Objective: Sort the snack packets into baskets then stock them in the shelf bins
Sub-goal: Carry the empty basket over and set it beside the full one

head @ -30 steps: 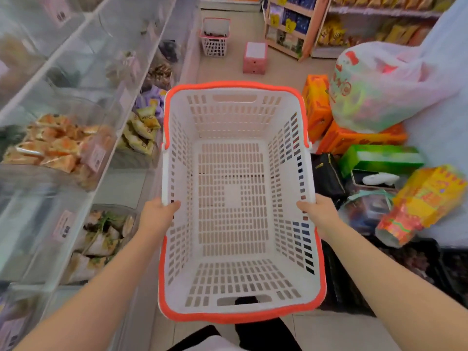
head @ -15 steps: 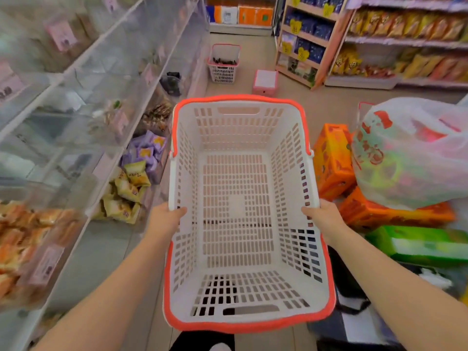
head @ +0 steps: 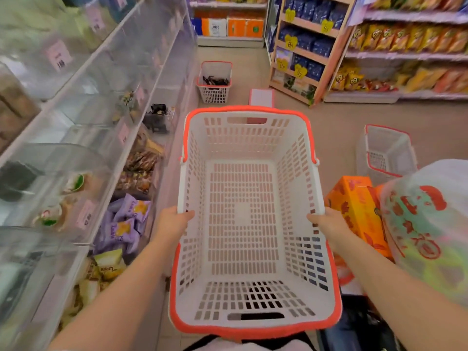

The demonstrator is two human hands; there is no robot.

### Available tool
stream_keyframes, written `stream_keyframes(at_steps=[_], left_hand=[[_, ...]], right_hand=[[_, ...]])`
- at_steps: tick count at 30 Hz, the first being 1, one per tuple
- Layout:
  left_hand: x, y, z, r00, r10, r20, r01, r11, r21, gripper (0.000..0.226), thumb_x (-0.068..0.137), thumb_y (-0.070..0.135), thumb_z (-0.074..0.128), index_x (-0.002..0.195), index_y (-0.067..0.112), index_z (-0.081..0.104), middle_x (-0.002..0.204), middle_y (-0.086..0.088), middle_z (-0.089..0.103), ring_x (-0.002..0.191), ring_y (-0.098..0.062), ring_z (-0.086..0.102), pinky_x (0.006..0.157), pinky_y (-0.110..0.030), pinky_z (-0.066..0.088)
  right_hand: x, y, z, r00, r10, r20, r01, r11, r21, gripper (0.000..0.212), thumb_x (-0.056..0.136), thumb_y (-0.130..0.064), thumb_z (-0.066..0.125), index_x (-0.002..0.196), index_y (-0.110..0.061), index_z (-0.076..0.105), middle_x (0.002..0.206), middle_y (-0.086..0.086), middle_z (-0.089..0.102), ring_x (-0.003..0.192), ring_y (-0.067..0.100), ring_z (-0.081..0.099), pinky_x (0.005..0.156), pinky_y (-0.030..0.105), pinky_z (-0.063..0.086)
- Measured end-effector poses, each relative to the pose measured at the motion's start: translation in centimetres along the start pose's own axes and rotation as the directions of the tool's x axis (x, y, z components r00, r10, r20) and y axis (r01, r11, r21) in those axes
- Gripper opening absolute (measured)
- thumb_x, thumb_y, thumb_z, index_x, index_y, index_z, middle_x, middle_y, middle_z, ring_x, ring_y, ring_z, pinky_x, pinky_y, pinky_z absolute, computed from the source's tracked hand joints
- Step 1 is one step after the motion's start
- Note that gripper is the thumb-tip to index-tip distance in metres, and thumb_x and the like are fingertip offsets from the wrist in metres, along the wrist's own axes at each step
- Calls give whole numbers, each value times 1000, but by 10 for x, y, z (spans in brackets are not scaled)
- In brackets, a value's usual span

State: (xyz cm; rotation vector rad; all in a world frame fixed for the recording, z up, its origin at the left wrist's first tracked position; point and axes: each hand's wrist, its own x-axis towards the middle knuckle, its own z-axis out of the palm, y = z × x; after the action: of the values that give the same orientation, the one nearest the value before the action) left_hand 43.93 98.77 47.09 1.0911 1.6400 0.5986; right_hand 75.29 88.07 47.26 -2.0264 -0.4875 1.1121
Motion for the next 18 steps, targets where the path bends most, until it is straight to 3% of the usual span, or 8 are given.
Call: stream_keyframes(at_steps=[3,6,9,12,15,18], left_hand=[[50,33,22,1000,9,-13,-9,1000,7,27,88,14,61,112,0,62,83,-7,62,61,-12,55,49,-23,42],[99,71,43,1000,-3,-20,4,1000,7,30,89,17,60,115,1,61,82,-5,62,68,-19,58,61,-30,48],[149,113,62,999,-18,-48,19,1000,17,32,90,19,59,117,1,60,76,-1,59,65,-14,55,51,-24,41],[197,151,77,997,-26,-71,28,999,20,31,90,19,60,115,2,61,75,0,59,65,-12,54,49,-23,39],[243,181,87,996,-37,-86,37,999,-3,29,89,16,60,112,-1,62,87,-10,64,77,-26,62,65,-35,51],[295,212,91,995,-49,-83,48,999,-8,27,89,14,60,111,-1,63,96,-19,66,92,-38,63,80,-48,52]], right_hand=[[55,-39,2,1000,-4,6,4,1000,-4,27,90,-5,56,117,-2,57,108,20,65,95,37,63,83,50,54],[114,-83,3,999,-11,43,12,1000,-24,26,91,-3,54,117,-1,55,109,20,64,98,39,62,87,51,52],[172,-137,4,996,-30,86,35,998,-60,18,91,-3,53,109,-3,54,104,19,62,96,37,61,80,47,52],[227,-185,7,993,-45,106,56,994,-98,22,91,-3,53,113,0,55,102,18,62,96,38,62,76,45,53],[276,-222,17,994,-43,99,52,995,-89,24,90,-1,53,114,1,57,109,22,63,102,42,60,90,54,49],[323,-252,35,996,-24,87,30,997,-69,26,90,-2,54,115,-1,59,107,20,64,100,40,61,89,53,51]])
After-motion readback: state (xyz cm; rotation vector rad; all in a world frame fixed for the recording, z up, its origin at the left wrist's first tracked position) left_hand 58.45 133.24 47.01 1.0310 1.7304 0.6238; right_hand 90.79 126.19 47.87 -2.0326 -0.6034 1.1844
